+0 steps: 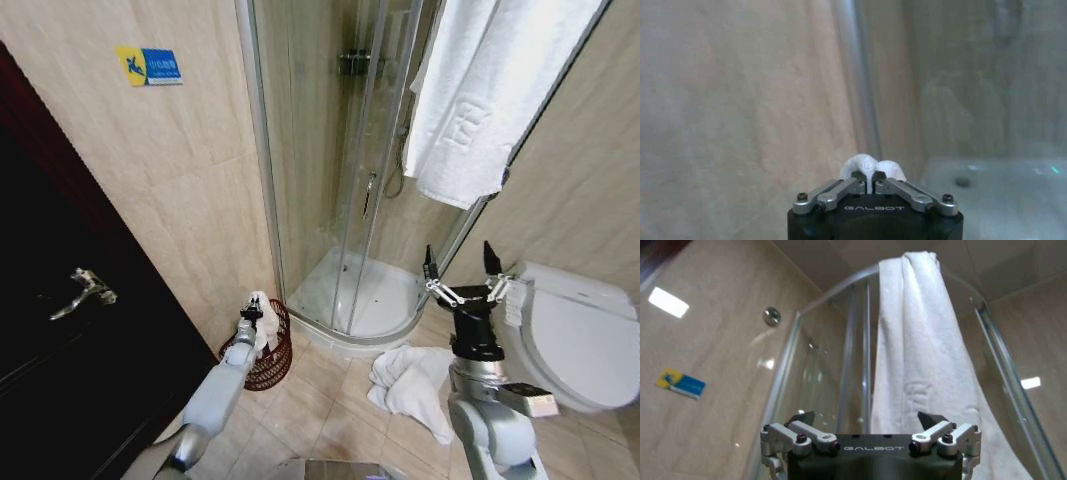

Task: Discard the used towel into the hamper.

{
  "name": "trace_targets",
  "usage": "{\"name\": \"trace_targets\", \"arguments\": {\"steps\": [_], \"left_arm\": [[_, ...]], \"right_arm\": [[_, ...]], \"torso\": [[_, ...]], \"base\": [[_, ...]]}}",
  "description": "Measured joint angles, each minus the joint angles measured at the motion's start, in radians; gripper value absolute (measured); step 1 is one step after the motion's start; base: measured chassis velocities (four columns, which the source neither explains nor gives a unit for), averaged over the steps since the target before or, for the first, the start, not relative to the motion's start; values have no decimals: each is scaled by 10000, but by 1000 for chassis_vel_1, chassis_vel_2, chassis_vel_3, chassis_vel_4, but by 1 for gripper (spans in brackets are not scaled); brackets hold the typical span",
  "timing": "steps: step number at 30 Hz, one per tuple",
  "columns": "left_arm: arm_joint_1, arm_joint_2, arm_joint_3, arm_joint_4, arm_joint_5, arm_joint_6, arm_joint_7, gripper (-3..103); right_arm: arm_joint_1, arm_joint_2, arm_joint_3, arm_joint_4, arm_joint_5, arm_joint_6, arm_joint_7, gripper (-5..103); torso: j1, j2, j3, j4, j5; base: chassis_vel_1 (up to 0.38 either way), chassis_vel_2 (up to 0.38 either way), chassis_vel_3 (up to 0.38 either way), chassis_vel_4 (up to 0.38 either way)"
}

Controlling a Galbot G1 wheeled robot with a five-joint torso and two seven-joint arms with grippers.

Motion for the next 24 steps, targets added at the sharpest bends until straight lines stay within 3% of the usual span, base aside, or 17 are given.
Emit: {"name": "trace_targets", "arguments": {"steps": [6, 12, 16, 18, 20, 21, 23, 24], "left_arm": [[-557, 62, 843, 1113, 241, 321, 168, 2], [-763, 186, 1221, 1376, 432, 748, 61, -1], [-876, 145, 1227, 1777, 807, 910, -122, 14], [-896, 127, 1218, 1845, 833, 912, -142, 14], [-972, 17, 1180, 2121, 940, 1047, -311, 24], [-970, 12, 1214, 2105, 926, 1140, -353, 36], [-962, 13, 1236, 2085, 920, 1163, -355, 36], [-953, 13, 1259, 2073, 918, 1203, -354, 41]], "right_arm": [[-64, 241, -70, -100, -234, 54, 48, 100], [-142, 389, -88, -35, -248, 109, -244, 100], [-159, 333, -88, -101, -250, 266, -364, 100], [-171, 326, -87, -101, -250, 277, -367, 100], [-282, 372, -86, -99, -261, 379, -389, 100], [-477, 472, -89, -50, -328, 501, -494, 100], [-628, 530, -110, 30, -353, 539, -574, 100], [-786, 573, -146, 118, -376, 552, -641, 100]], "torso": [[0, 0, 0, 0, 1], [-1, 0, -1, 0, 2], [0, 0, 0, 3, 2], [0, 0, 0, 3, 1], [0, 0, 0, 2, 0], [0, -1, 0, 1, 2], [0, 0, -1, 0, 3], [0, 0, 0, 0, 1]], "base": [[0, 0, 0, 0], [0, 0, 0, 0], [0, 0, 0, 0], [0, 0, 0, 0], [0, 0, 0, 0], [0, 0, 0, 0], [0, 0, 0, 0], [0, 0, 0, 0]]}}
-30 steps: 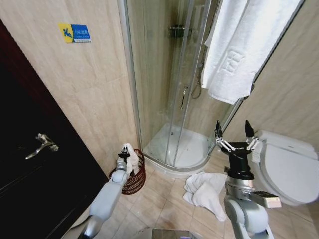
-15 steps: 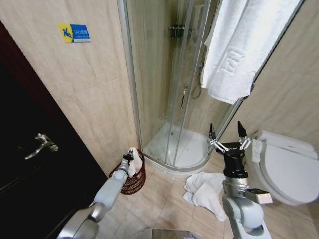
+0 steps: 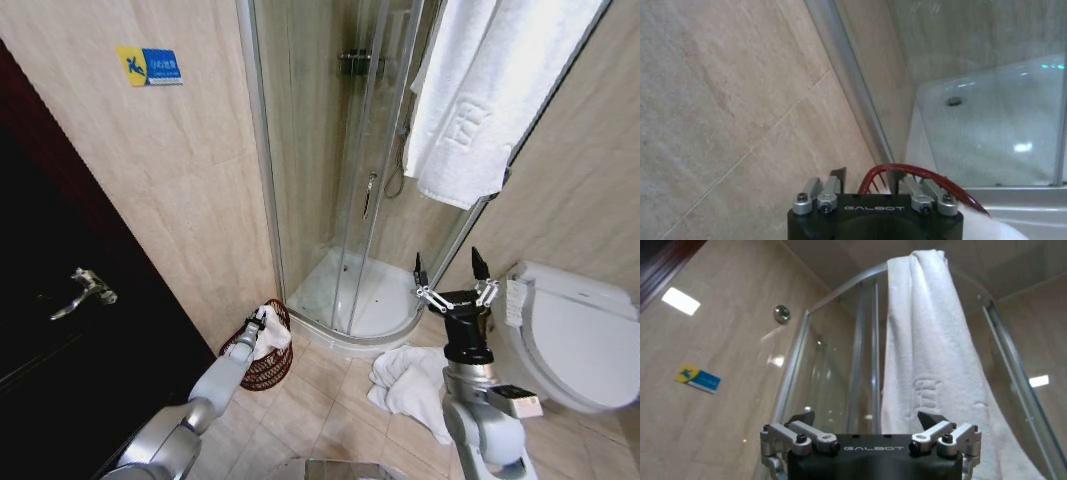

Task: Discard the used towel into the hamper.

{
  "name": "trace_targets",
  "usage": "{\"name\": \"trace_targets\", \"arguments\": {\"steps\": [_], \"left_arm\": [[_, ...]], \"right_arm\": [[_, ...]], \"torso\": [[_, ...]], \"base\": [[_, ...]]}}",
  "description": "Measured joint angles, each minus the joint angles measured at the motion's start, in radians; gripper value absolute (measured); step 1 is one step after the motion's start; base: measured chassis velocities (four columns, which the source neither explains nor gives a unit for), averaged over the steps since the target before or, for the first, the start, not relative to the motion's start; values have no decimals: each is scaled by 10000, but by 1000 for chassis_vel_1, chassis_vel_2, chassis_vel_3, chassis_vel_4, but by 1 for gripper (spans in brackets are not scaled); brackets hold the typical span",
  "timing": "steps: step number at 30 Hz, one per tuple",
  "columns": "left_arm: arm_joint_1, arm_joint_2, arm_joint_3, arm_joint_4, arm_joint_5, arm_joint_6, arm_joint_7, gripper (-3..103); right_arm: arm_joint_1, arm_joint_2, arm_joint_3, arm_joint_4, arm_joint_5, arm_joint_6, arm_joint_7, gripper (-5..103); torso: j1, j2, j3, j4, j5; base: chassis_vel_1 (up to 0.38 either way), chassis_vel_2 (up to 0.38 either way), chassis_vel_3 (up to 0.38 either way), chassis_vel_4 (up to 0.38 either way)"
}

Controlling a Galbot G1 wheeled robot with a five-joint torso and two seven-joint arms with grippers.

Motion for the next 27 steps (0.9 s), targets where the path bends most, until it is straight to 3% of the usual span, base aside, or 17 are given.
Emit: {"name": "trace_targets", "arguments": {"steps": [2, 6, 9, 11, 12, 14, 15, 17, 18, 21, 22, 24, 27], "left_arm": [[36, 16, 58, 2, 130, 471, 88, 52], [151, 49, 4, -87, 187, 632, 185, 63], [495, 170, -49, -612, 8, 673, 207, 80], [597, 209, -52, -820, -161, 737, 207, 80], [633, 222, -53, -898, -221, 775, 207, 85], [1328, 495, -81, -2590, -1748, 1940, 269, 95], [1328, 495, -81, -2590, -1748, 1940, 269, 95], [1996, 662, -273, -3885, -2781, 2659, 403, 100], [1996, 662, -273, -3885, -2781, 2659, 403, 100], [3007, 878, -990, -5809, -3146, 3464, 697, 100], [3007, 878, -990, -5809, -3146, 3464, 697, 100], [4031, 1238, -1749, -7615, -3343, 4051, 1039, 100], [4574, 1444, -2080, -8441, -3457, 4171, 1187, 100]], "right_arm": [[-243, 42, -94, 78, -93, 41, -130, 100], [-174, 20, -115, 43, -161, 47, -138, 100], [-30, -73, -110, 124, -154, -125, -38, 100], [-25, -82, -101, 147, -152, -141, -17, 100], [-27, -87, -96, 161, -151, -145, -10, 100], [-335, -155, 26, 564, -160, -191, 109, 100], [-335, -155, 26, 564, -160, -191, 109, 100], [-773, -317, 68, 1004, -112, -412, 409, 100], [-773, -317, 68, 1004, -112, -412, 409, 100], [-887, -472, 176, 1245, -136, -699, 801, 100], [-887, -472, 176, 1245, -136, -699, 801, 100], [-1119, -629, 250, 1498, -134, -915, 1206, 100], [-1244, -720, 327, 1647, -120, -1074, 1385, 100]], "torso": [[-2, 0, 0, -1, 0], [-2, 0, 0, 0, 1], [-1, 0, 0, 3, 1], [-1, 0, 0, 3, 0], [-1, 0, 0, 3, 1], [0, 0, 0, 2, 5], [0, 0, 0, 2, 5], [-2, 1, -1, -2, -4], [-2, 1, -1, -2, -4], [-2, 1, -1, 0, 1], [-2, 1, -1, 0, 1], [-2, 1, -1, 0, 4], [-3, 1, -1, 5, 3]], "base": [[0, 0, 0, 0], [0, 0, 0, 0], [0, 0, 0, 0], [0, 0, 0, 0], [0, 0, 0, 0], [0, 0, 0, 0], [0, 0, 0, 0], [0, 0, 0, 0], [0, 0, 0, 0], [0, 0, 0, 0], [0, 0, 0, 0], [0, 0, 0, 0], [0, 0, 0, 0]]}}
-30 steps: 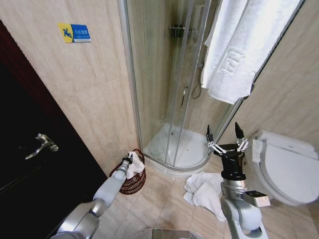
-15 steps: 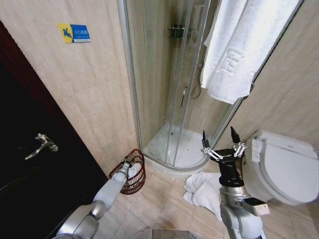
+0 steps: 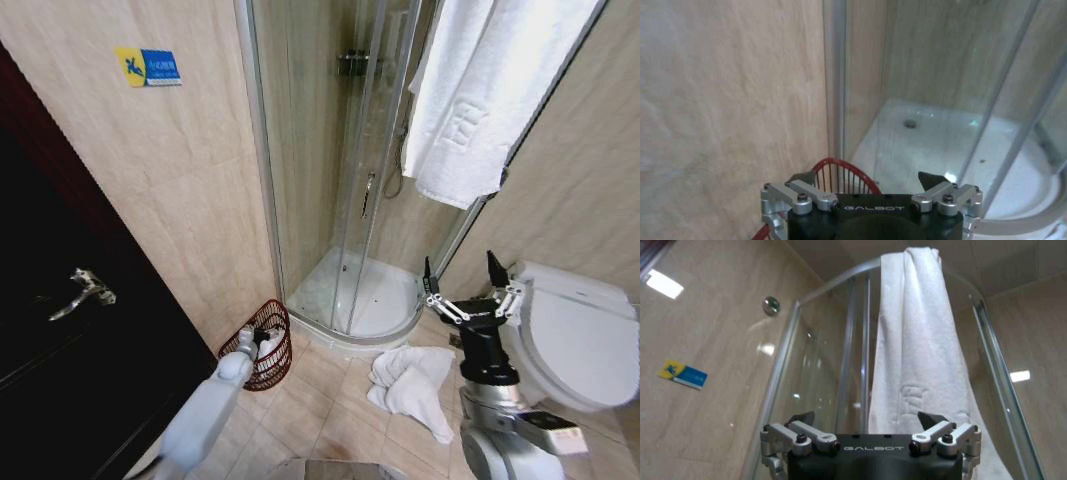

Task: Discard the used towel into the hamper.

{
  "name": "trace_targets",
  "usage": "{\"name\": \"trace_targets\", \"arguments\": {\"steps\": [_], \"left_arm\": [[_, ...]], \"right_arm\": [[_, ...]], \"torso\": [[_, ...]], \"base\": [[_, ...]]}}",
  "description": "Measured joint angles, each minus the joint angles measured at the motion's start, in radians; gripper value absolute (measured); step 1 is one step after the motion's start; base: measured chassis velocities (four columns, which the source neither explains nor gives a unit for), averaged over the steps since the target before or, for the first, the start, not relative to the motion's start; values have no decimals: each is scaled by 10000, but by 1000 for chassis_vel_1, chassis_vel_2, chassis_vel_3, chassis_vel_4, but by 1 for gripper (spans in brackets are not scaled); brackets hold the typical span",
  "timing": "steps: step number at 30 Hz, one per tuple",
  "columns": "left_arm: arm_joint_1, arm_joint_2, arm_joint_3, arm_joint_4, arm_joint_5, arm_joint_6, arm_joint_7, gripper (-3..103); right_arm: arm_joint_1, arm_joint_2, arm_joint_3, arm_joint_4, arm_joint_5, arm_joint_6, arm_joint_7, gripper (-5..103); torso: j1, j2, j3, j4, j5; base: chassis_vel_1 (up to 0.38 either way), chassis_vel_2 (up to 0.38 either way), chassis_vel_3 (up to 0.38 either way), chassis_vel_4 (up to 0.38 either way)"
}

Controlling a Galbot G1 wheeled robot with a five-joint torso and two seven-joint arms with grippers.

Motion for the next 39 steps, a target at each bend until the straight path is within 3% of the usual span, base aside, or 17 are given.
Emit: {"name": "trace_targets", "arguments": {"steps": [3, 8, 12, 19, 24, 28, 30, 39], "left_arm": [[1139, 283, -716, -1803, -302, 109, 187, 100], [1952, 124, -1359, -3480, -407, 303, 271, 100], [3248, -563, -2598, -6216, -159, 318, 535, 100], [4106, -1085, -3589, -7567, 197, 49, 776, 100], [4871, -1408, -4292, -9032, -50, 150, 991, 100], [4984, -1672, -4612, -9455, -142, 212, 1124, 100], [5190, -2177, -4932, -10106, -305, 405, 1175, 100], [5959, -3335, -4797, -11278, 36, 628, 1149, 100]], "right_arm": [[-105, -112, 106, 66, -59, -604, 461, 100], [-270, -123, 133, 68, -221, -1098, 971, 100], [-147, -325, 244, 66, -73, -1819, 1345, 100], [130, -418, 250, 58, 210, -2227, 1354, 100], [473, -728, 345, 52, 739, -2594, 1432, 100], [546, -616, 314, 47, 937, -2833, 1427, 100], [656, -516, 295, 45, 978, -2898, 1403, 100], [781, -556, 298, 38, 1214, -2581, 1273, 100]], "torso": [[0, 0, 0, -2, 1], [2, 0, 0, -6, -3], [1, 1, 0, -5, 4], [1, 0, 0, -4, -2], [1, 0, 1, -2, -1], [2, 0, 1, -4, -1], [2, 0, 1, -5, -2], [2, 0, 1, -3, 0]], "base": [[0, 0, 0, 0], [0, 0, 0, 0], [0, 0, 0, 0], [0, 0, 0, 0], [0, 0, 0, 0], [0, 0, 0, 0], [0, 0, 0, 0], [0, 0, 0, 0]]}}
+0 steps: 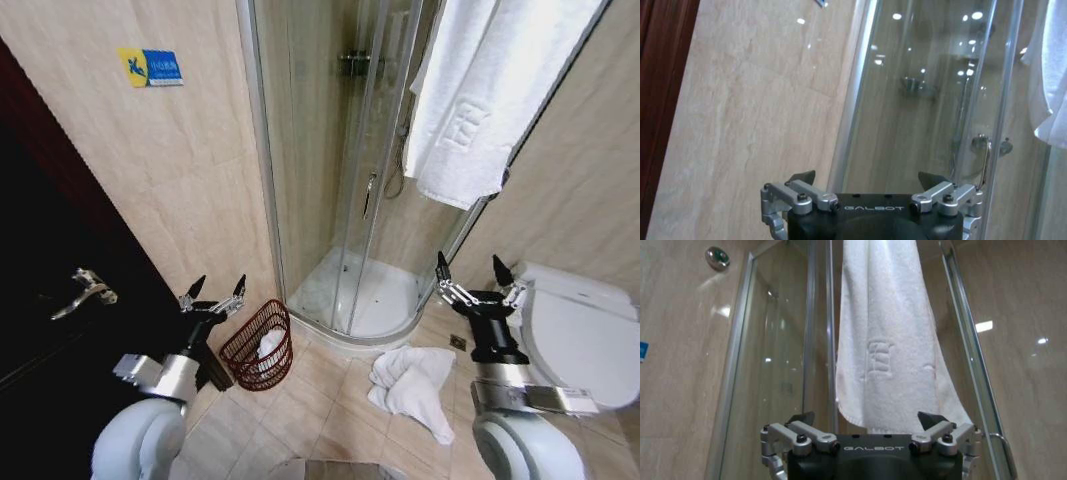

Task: Discard the used towel into the hamper.

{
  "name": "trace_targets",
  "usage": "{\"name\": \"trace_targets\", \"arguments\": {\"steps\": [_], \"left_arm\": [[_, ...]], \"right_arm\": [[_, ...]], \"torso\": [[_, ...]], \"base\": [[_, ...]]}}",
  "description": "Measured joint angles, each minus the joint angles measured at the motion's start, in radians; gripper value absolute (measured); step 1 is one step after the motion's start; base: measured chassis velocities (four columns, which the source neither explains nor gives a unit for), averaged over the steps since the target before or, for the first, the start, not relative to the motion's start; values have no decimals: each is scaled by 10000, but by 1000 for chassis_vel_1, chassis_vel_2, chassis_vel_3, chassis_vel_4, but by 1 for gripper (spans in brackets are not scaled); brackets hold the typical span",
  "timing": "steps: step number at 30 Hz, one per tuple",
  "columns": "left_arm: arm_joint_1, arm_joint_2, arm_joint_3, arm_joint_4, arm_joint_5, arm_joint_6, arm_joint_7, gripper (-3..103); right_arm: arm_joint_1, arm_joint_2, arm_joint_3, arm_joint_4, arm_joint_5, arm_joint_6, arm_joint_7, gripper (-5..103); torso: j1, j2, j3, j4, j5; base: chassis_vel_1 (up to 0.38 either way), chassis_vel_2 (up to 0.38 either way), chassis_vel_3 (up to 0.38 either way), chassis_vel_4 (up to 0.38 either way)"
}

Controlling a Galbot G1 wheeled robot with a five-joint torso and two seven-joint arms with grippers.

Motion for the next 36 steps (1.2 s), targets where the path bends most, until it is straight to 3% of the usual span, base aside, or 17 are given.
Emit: {"name": "trace_targets", "arguments": {"steps": [12, 18, 36], "left_arm": [[521, -300, 21, 18, 643, -296, 58, 100], [508, -294, 25, 52, 657, -310, 55, 100], [487, -274, 37, 85, 647, -317, 45, 100]], "right_arm": [[380, 34, 7, -2, -5, -77, 5, 100], [188, 13, 64, -3, -353, 373, -82, 100], [-12, -286, 1465, -3, -571, 613, 100, 100]], "torso": [[1, -2, 0, 0, -1], [1, -1, 0, -1, -3], [1, -1, 0, -1, -2]], "base": [[0, 0, 0, 0], [0, 0, 0, 0], [-36, -37, 34, 36]]}}
